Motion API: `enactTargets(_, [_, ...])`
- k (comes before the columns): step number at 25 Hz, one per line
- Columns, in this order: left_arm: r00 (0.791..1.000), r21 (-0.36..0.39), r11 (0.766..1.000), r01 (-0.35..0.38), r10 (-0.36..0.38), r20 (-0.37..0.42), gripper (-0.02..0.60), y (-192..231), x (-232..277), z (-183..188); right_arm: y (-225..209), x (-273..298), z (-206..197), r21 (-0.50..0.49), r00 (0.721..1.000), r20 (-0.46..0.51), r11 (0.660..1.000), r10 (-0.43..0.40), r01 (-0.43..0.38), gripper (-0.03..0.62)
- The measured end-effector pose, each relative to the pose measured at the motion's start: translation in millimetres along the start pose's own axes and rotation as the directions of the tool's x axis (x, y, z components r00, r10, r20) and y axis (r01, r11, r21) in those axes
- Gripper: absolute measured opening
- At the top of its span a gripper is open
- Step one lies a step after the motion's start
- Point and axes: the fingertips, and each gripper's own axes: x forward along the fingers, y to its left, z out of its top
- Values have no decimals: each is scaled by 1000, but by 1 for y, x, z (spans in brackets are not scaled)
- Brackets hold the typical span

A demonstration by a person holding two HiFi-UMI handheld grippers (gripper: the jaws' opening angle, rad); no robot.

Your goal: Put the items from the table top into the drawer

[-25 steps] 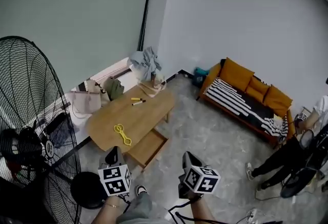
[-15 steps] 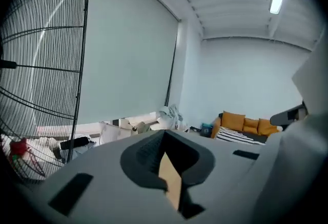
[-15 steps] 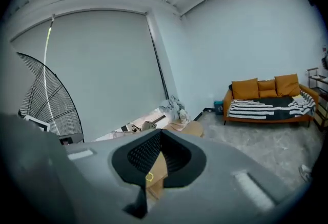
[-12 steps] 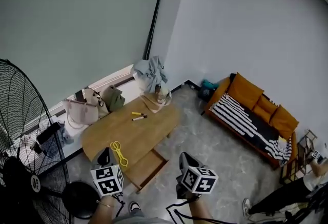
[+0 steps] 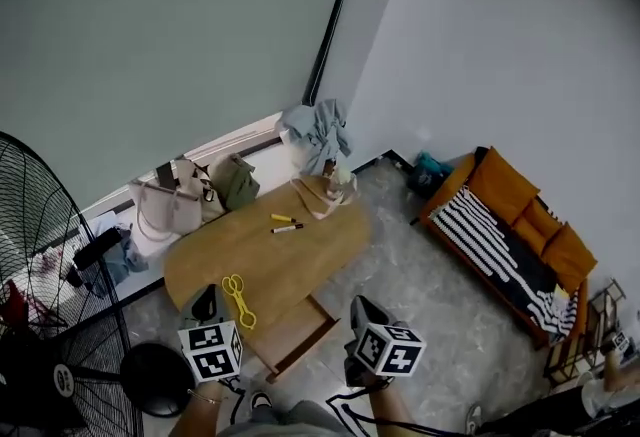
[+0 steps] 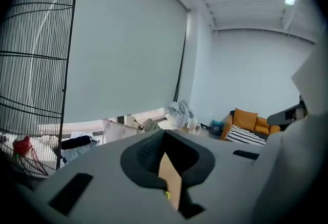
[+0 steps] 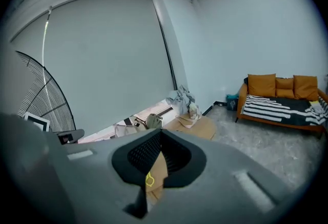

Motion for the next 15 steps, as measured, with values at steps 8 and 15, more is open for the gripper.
enactTargets(8, [996, -19, 996, -88, 87, -21, -8, 3, 31, 0, -13, 72, 29, -42, 997, -48, 997, 64, -66, 5])
enactTargets(15, [965, -94, 961, -261, 257, -49, -8, 1, 67, 9, -16, 163, 90, -147, 976, -98, 967, 196, -209, 5])
